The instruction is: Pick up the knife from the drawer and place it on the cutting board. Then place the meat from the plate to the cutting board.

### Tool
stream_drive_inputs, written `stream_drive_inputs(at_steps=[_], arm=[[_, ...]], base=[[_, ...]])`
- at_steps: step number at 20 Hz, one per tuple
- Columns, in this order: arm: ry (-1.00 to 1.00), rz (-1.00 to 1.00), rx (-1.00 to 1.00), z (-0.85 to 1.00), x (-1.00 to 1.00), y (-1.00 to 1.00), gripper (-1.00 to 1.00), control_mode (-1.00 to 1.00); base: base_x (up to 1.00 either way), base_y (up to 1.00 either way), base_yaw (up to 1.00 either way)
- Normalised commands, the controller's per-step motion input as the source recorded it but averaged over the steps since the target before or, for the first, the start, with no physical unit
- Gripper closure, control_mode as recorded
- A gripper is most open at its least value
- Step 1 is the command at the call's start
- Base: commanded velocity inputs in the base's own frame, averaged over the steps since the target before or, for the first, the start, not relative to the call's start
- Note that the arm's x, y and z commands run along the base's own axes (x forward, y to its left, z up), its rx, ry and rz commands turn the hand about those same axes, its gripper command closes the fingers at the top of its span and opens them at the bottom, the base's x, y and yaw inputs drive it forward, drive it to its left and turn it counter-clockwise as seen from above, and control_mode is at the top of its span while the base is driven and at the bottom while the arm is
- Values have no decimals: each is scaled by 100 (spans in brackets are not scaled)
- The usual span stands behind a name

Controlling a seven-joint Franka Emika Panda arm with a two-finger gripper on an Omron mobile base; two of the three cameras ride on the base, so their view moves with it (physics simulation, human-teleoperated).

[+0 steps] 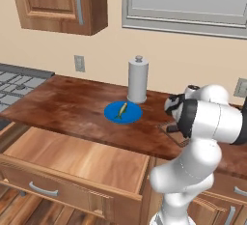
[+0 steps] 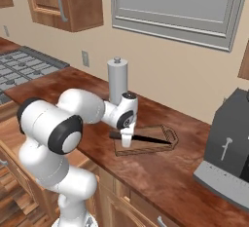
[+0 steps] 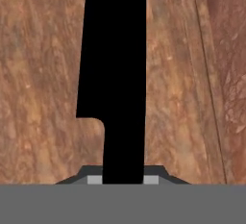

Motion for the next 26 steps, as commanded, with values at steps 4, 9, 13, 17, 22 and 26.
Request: stream_drive_inputs(at_steps=[4,9,13,17,22,26], arm=[[0,0,0,-18,2,-24,100,-100],[0,0,0,-31,0,-14,100,-100],[-1,0,-6,-36,-3,24,-100,-100],[0,0,-5,-2,0,26,-100,-100],[-14,0,0,16,-20,-1,-100,-100],[-17,0,0,57,-20,-13,-100,-100]], base=[[0,0,0],[0,0,0],[0,0,0],[0,0,0],[0,0,0],[0,0,0]])
